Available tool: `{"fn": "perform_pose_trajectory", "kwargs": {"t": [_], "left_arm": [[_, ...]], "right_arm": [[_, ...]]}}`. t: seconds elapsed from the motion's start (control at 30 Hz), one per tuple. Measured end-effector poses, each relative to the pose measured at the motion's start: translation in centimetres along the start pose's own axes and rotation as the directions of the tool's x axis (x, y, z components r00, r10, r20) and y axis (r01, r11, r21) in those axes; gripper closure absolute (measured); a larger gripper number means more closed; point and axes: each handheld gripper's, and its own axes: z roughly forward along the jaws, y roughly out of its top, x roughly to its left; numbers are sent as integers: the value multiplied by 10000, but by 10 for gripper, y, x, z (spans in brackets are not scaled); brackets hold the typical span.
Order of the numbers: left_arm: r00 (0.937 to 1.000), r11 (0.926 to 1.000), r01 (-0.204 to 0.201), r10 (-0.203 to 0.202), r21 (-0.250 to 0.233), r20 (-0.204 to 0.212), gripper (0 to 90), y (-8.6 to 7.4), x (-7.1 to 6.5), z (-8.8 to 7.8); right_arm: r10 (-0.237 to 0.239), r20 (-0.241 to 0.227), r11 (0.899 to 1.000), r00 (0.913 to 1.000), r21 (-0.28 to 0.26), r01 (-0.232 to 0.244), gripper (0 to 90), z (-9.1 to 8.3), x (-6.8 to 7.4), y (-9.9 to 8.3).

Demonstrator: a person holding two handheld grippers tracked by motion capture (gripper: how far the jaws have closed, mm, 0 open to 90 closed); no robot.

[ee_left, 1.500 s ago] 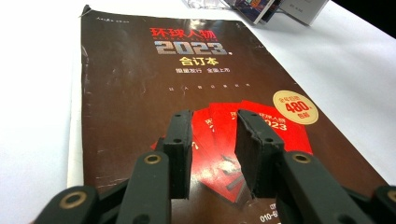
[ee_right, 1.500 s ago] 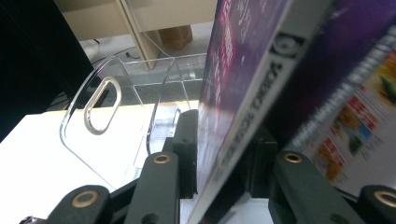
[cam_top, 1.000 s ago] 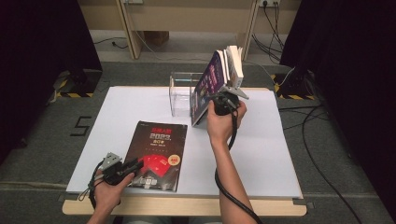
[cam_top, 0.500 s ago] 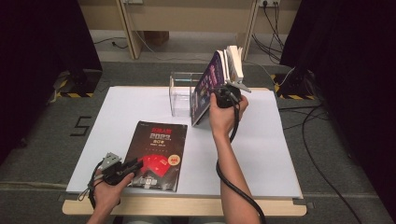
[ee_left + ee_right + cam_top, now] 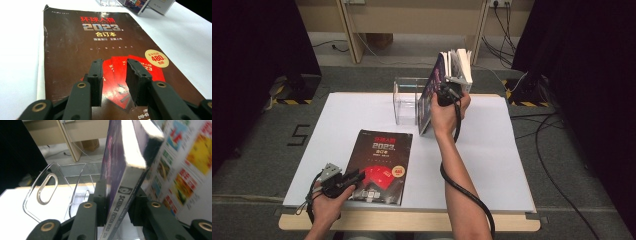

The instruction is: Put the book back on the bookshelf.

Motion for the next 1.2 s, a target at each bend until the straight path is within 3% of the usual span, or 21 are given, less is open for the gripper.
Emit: {"fn": "perform_pose_trajectory", "kwargs": {"t": [0.23, 0.37, 0.53, 0.77, 0.9, 1.2], "left_arm": [[10000, 10000, -8, 8, 9, -16, 656, 0, 1, 0], [10000, 10000, -22, 22, 43, -2, 656, -1, 1, 0], [10000, 10000, 7, -7, 21, -8, 656, -1, 1, 0], [10000, 10000, -30, 30, 20, 11, 656, -1, -1, 0], [10000, 10000, 3, -3, 53, 37, 655, -1, 0, 1], [10000, 10000, -6, 6, 38, 44, 655, -1, 0, 1]], "right_arm": [[-921, -120, 9957, 9957, 19, 921, 742, 0, 12, 7], [-1630, -81, 9866, 9866, -27, 1630, 748, 0, 16, 9], [-1982, 88, 9802, 9801, -30, 1982, 759, -1, 15, 12], [-1443, -131, 9891, 9894, -303, 1438, 749, -3, 9, 7], [-1148, -582, 9933, 9917, -174, 1140, 710, -2, 7, 9], [-797, -718, 9966, 9942, 135, 809, 683, 7, 10, 18]]}}
